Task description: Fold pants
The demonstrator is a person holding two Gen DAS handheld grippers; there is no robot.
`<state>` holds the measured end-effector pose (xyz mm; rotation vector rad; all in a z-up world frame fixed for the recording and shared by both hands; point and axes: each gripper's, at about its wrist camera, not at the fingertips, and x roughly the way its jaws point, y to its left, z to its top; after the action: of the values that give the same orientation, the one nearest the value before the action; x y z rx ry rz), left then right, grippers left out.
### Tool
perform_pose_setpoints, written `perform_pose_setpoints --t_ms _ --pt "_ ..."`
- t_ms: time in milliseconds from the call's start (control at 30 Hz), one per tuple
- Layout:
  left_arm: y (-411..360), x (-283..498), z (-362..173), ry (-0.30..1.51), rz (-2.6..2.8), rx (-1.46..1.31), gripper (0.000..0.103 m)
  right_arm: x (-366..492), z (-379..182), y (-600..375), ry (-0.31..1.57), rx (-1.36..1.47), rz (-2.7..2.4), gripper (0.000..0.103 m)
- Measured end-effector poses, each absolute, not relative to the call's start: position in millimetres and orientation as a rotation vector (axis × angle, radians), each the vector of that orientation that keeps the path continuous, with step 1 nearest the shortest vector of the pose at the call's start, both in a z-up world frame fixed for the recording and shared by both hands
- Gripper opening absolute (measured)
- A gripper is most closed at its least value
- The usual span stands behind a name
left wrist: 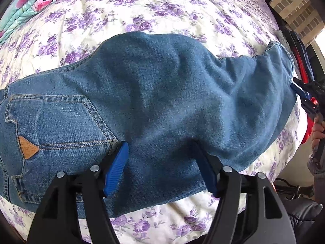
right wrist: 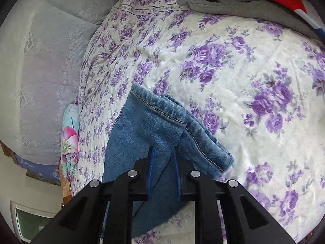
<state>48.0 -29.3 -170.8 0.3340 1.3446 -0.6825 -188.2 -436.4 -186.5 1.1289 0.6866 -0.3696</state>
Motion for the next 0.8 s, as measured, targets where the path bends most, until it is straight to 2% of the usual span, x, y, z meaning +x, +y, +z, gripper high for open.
perform_pose_setpoints --t_ms 100,167,233,267,300,367,567,633,800 --pt "-33 48 -173 1.353 -0.711 0.334 0.079 -181 -196 -443 0.641 1.18 -0.356 0.024" --pt "-35 47 -173 1.356 -0.721 0.345 0.083 -175 -203 -446 0.605 1.216 -0.331 0.03" --pt "-36 47 -173 1.358 -0.73 0.344 0.084 -172 -208 -446 0.587 1.223 -0.337 0.029" --pt "-35 47 -173 1.359 -0.734 0.339 0.084 -173 -206 -446 0.572 1.221 -0.339 0.024" --pt "-34 47 -173 1.359 -0.737 0.333 0.084 -176 -201 -445 0.557 1.212 -0.339 0.013" --pt "-32 48 -173 1.358 -0.742 0.314 0.084 -187 -182 -439 0.524 1.166 -0.336 0.005" --pt "-24 52 -172 1.357 -0.758 0.238 0.084 -235 -128 -422 0.509 1.107 -0.364 0.004" --pt "-23 53 -172 1.356 -0.76 0.224 0.084 -248 -139 -420 0.562 1.105 -0.416 0.004" --pt "-25 51 -172 1.348 -0.767 0.241 0.085 -248 -209 -425 0.7 1.124 -0.511 0.004"
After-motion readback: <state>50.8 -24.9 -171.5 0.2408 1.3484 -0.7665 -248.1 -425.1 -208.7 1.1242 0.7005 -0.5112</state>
